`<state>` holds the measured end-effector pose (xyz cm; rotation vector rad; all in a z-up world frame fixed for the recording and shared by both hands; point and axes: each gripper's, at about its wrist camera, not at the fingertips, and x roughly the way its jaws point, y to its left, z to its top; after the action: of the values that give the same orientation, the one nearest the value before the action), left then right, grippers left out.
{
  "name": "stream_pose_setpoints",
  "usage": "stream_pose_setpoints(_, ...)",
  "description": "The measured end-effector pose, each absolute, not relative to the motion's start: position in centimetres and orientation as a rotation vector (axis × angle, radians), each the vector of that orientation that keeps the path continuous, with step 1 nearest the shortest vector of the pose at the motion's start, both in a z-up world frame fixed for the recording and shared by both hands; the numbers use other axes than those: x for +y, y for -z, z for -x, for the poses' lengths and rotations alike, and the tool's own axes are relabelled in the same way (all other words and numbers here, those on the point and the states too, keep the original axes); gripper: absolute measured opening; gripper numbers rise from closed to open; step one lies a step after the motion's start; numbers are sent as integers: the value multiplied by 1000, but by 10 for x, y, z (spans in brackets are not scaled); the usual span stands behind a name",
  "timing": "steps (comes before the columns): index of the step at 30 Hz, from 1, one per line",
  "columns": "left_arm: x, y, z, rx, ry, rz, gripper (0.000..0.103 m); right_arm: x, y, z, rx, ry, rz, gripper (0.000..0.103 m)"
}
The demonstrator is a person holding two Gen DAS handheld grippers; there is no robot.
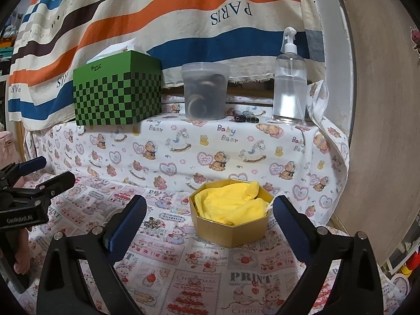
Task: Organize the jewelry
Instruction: 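Reach the right gripper to the red heart charm and close on it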
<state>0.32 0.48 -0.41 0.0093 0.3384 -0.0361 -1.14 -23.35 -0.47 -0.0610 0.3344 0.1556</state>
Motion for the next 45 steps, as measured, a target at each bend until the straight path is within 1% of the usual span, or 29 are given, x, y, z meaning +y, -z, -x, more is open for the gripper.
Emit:
stream_pose_setpoints(3, 10, 2, -7, 336, 4, -14, 101, -232, 5, 11, 335, -157, 69, 98)
stream_pose_setpoints(5, 15, -1, -12, 378, 16, 20, 94, -229, 6, 11, 336, -159, 81, 98)
stream_pose_setpoints(7, 22, -3, -16, 422, 55, 72, 83, -227, 6, 13, 330, -155, 90, 98)
stream_pose_setpoints(8, 23, -5, -19, 447, 71, 85, 80, -226, 6, 13, 329, -154, 92, 98)
stream_pose_setpoints(10, 23, -7, -25, 511, 118, 91, 63, -226, 6, 12, 338, -154, 89, 98)
stream_pose_setpoints(11, 21, -7, -28, 543, 137, 88, 58, -227, 7, 12, 342, -154, 85, 98)
stream_pose_setpoints(12, 19, -8, -30, 567, 154, 85, 47, -227, 7, 11, 349, -152, 79, 98)
stream_pose_setpoints(13, 14, -7, -34, 611, 188, 79, 41, -229, 7, 10, 355, -150, 73, 98)
stream_pose_setpoints(14, 10, -6, -38, 649, 213, 75, 38, -230, 7, 8, 362, -148, 65, 98)
stream_pose_setpoints(16, -1, -1, -48, 753, 256, 86, 29, -233, 7, 5, 374, -143, 51, 98)
stream_pose_setpoints(23, -40, 24, -78, 1030, 227, 56, 28, -238, 10, -1, 395, -126, 29, 99)
stream_pose_setpoints(27, -49, 35, -88, 1079, 198, 47, 28, -240, 11, -2, 402, -118, 19, 99)
stream_pose_setpoints(30, -51, 37, -94, 1077, 160, 35, 27, -240, 11, -2, 398, -114, 22, 99)
stream_pose_setpoints(31, -52, 39, -95, 1075, 155, 33, 16, -239, 11, -1, 397, -113, 24, 99)
stream_pose_setpoints(32, -53, 41, -95, 1084, 155, 29, 11, -239, 11, -1, 395, -112, 27, 100)
stream_pose_setpoints(33, -55, 42, -93, 1096, 163, 27, 4, -238, 11, -1, 396, -114, 30, 101)
stream_pose_setpoints(39, -53, 30, -79, 1000, 177, 25, 3, -240, 12, -1, 404, -117, 19, 102)
stream_pose_setpoints(45, -32, -8, -49, 884, 189, 55, 3, -239, 12, -2, 408, -116, 21, 102)
